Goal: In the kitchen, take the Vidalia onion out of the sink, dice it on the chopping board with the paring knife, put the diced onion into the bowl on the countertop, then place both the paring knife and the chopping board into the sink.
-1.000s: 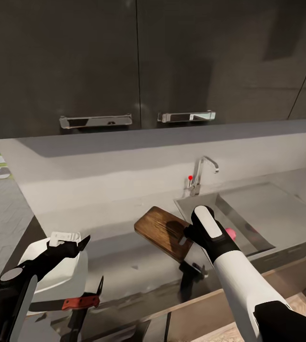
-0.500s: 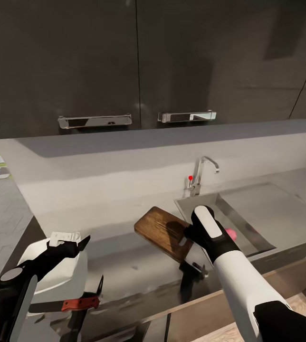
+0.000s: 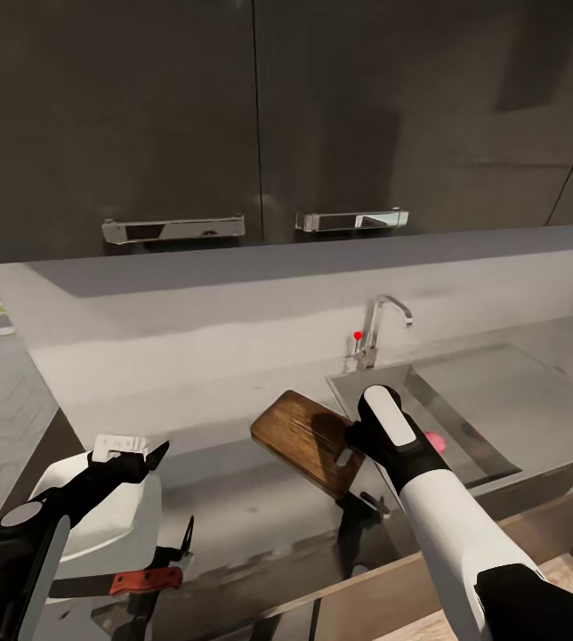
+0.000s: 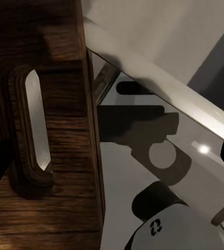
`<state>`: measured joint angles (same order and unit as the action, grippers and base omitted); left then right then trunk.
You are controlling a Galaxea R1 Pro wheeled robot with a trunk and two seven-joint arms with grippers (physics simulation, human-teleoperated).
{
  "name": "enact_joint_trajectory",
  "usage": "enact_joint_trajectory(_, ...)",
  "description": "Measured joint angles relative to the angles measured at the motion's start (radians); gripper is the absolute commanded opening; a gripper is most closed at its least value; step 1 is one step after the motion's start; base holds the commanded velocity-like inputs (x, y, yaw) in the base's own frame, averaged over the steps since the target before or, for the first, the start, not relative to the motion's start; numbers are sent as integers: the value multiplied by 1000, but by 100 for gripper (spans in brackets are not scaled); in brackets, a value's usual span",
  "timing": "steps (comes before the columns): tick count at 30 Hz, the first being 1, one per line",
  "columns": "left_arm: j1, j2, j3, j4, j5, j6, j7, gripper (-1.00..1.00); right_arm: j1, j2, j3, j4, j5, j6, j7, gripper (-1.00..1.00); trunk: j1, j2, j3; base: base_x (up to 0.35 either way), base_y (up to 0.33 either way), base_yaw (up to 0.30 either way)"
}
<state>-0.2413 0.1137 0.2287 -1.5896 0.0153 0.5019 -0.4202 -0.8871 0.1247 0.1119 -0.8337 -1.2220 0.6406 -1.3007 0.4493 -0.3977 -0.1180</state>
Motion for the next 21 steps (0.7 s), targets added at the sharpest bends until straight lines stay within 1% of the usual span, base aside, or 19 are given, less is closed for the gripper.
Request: enact_joint_trajectory(21, 0, 0, 0, 0, 0, 0, 0, 100, 0, 0, 0, 0, 0, 0, 0, 100, 0, 0, -15, 0, 0, 11)
